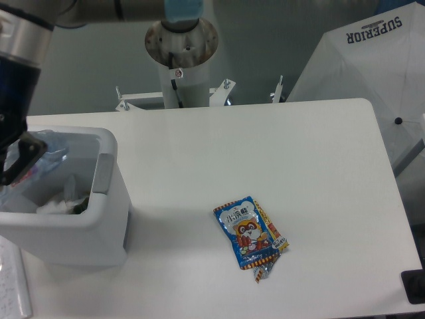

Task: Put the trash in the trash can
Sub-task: 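Open the gripper to drop the bottle into the bin, then move the open gripper back above the snack wrapper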

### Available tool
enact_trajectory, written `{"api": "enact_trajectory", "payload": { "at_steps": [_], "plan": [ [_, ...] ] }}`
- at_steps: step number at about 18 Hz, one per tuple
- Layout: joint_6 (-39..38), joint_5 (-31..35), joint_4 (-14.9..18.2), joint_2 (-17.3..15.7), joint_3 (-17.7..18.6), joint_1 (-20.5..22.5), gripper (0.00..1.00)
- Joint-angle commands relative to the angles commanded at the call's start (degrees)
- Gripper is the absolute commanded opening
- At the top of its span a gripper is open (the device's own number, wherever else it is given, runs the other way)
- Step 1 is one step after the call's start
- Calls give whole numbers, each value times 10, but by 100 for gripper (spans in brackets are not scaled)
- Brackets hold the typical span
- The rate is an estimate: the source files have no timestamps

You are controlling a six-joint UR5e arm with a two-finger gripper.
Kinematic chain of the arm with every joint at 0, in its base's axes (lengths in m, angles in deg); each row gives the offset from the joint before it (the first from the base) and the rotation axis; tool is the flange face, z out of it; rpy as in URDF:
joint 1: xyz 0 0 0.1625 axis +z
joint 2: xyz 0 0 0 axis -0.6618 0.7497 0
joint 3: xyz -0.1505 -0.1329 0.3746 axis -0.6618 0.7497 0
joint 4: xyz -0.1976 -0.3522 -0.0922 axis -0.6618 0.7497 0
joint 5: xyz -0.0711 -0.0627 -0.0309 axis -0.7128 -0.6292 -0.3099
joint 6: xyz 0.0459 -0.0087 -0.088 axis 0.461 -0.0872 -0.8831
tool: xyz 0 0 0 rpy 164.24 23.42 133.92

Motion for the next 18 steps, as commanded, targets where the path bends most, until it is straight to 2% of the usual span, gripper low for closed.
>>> {"api": "enact_trajectory", "payload": {
  "at_steps": [1,3,4,7,8,12,14,16,18],
  "plan": [
    [2,-1,0,1,2,-2,38],
    [3,-1,0,-1,7,-3,44],
    [4,-1,0,-2,8,-3,53],
    [3,-1,0,-4,10,-3,58],
    [4,-1,0,-5,11,-3,63],
    [9,2,0,-9,12,0,100],
    [10,5,1,-9,13,24,100],
    [11,7,1,-16,23,74,100],
    [48,23,3,-22,50,124,100]
  ]
}}
